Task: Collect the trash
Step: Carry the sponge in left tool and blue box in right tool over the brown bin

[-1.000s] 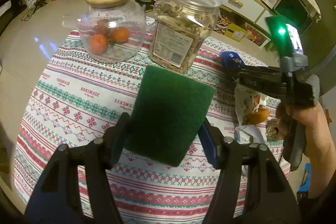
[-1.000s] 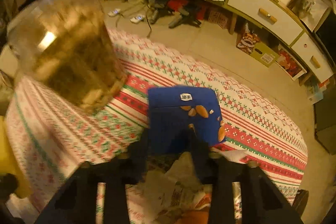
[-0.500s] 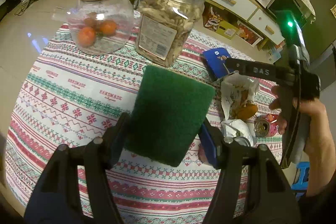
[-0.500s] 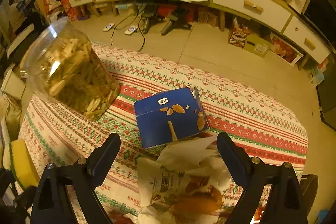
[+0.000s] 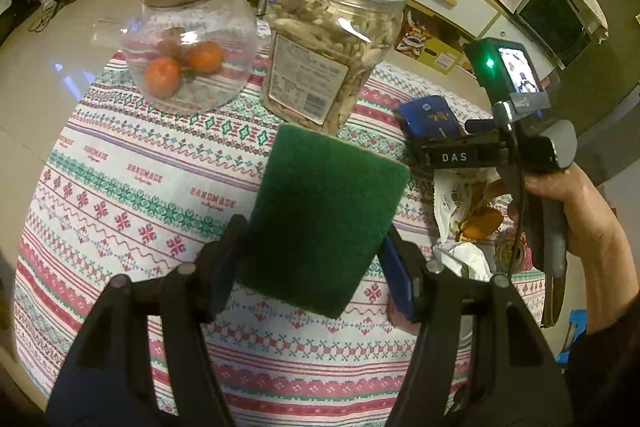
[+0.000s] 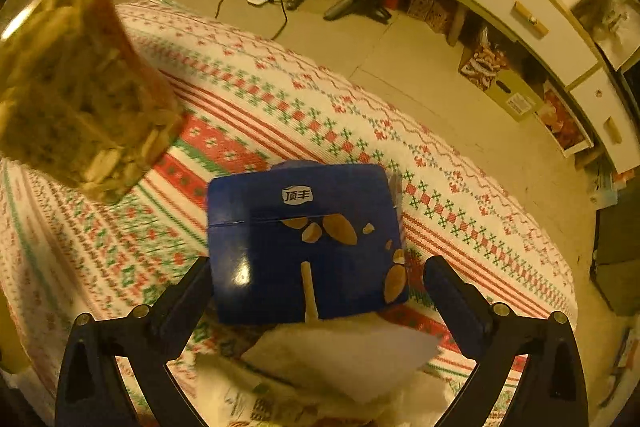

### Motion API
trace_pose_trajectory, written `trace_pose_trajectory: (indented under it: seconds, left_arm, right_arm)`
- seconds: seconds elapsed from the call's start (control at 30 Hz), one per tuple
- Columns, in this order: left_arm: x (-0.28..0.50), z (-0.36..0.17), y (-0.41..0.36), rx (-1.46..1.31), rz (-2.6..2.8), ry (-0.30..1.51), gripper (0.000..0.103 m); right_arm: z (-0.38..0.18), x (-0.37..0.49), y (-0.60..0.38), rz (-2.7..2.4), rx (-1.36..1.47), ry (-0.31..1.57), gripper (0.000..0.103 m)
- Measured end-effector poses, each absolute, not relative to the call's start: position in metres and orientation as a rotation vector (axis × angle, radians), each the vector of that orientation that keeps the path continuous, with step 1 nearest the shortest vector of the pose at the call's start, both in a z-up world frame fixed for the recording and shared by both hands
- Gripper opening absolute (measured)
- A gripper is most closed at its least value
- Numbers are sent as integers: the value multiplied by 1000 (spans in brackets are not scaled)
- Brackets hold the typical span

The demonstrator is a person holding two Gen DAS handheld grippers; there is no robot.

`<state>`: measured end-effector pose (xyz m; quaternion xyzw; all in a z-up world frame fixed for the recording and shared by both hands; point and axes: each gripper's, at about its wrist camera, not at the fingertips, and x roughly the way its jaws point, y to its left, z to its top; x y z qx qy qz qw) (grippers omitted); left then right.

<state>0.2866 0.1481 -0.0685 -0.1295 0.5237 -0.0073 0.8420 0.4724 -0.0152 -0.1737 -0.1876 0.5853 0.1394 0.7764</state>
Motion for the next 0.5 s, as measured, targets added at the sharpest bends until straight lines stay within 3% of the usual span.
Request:
trace_pose_trajectory:
  seconds: [0.27, 0.5]
  left_arm:
    - [291, -78, 144, -261, -14, 1126, 65]
    - [288, -72, 136, -246, -30, 1109, 65]
  right_arm:
    - [-172, 469, -30, 327, -346, 1253, 94]
    - [-118, 441, -41, 334, -319, 1136, 94]
